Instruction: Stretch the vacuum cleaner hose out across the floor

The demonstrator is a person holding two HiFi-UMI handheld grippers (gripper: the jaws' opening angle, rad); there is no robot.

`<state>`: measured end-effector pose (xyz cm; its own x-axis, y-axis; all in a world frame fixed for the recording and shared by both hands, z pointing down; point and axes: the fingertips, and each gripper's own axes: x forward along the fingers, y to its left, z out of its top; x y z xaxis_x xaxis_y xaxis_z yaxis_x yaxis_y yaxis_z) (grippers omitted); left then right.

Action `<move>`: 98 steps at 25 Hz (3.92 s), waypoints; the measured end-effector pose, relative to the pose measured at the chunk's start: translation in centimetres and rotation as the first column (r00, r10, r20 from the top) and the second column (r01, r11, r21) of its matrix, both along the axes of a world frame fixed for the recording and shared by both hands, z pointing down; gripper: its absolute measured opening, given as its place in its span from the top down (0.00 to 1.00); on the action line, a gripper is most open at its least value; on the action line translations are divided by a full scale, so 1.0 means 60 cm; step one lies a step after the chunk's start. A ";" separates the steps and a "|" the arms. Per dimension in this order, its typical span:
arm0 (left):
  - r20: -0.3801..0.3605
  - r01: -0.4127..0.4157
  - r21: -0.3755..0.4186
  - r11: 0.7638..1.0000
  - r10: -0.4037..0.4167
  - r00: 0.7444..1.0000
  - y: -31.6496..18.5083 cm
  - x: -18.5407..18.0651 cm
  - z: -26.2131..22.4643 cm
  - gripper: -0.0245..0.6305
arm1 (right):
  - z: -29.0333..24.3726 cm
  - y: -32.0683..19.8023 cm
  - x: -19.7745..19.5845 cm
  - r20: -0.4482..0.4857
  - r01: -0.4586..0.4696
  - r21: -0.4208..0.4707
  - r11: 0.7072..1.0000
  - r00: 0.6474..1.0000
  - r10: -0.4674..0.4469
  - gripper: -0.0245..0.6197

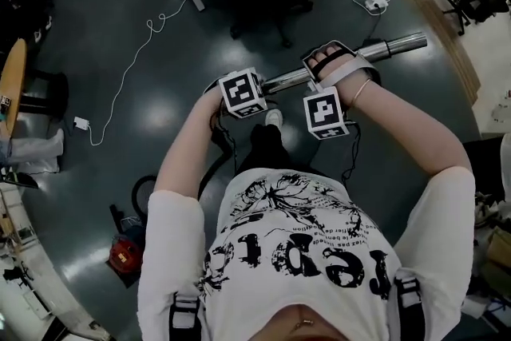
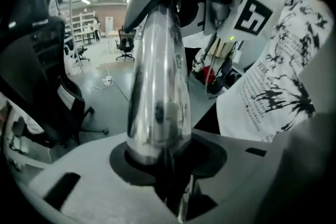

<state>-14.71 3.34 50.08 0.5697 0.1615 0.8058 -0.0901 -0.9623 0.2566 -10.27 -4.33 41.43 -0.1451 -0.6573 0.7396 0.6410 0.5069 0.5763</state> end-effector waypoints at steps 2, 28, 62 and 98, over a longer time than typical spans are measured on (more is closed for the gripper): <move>0.011 0.026 0.109 0.994 -0.027 1.000 -0.040 0.028 0.030 0.76 | 0.027 -0.022 0.032 -0.033 -0.083 -0.117 0.990 0.996 0.079 0.77; -0.188 0.283 0.882 0.377 -0.270 0.945 -0.578 0.339 0.002 0.77 | 0.082 -0.324 0.347 -0.630 -0.695 -0.713 -0.097 0.574 0.524 0.76; -0.275 -0.008 -0.340 0.940 -0.092 0.957 -0.724 0.920 0.005 0.90 | 0.017 -0.815 0.818 -0.212 0.360 0.358 0.862 0.930 -0.300 0.76; 0.177 0.380 0.536 0.754 -0.541 0.822 -0.951 1.302 0.177 0.51 | 0.192 -0.822 1.427 -0.723 -0.675 -0.686 0.272 0.674 -0.150 0.87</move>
<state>63.40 -53.74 60.68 0.1891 -0.4868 0.8528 -0.5488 -0.7726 -0.3194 75.36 -53.63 52.96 0.5677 0.5457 0.6163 0.2627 0.5894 -0.7639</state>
